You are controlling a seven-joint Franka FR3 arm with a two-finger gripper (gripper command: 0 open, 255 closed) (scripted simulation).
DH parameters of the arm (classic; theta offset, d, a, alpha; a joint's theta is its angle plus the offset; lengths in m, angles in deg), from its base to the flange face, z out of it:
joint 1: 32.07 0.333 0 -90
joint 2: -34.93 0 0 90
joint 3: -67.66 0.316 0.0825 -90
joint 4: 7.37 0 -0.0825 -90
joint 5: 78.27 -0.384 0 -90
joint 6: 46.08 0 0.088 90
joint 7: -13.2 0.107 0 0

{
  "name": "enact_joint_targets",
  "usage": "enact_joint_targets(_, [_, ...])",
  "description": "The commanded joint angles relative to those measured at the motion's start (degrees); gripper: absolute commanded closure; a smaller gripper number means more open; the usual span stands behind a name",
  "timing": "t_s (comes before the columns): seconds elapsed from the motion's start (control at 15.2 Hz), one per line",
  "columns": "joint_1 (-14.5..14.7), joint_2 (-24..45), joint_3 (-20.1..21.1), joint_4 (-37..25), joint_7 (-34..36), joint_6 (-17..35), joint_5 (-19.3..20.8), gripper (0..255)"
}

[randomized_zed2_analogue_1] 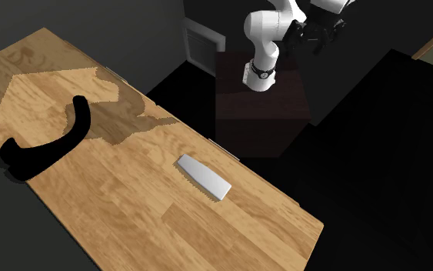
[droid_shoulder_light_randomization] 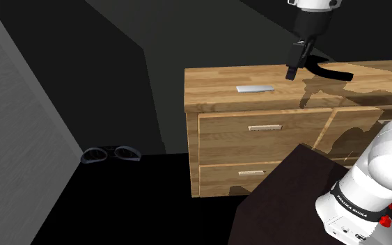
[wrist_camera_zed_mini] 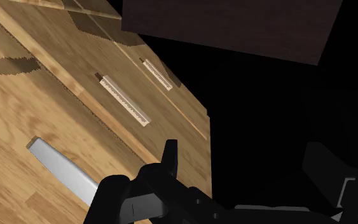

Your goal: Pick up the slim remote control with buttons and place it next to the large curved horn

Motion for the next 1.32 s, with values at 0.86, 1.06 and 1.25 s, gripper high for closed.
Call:
enact_joint_targets(0.86, [-0.11, 14.78, -17.35, 0.92, -26.64, 16.79, 8.57, 0])
enact_joint_targets(1.06, [0.44, 20.40, -21.06, -1.19, -32.86, 20.53, 8.83, 0])
enact_joint_targets(1.25, [1.20, 26.65, -24.56, -4.12, -39.33, 23.95, 8.05, 0])
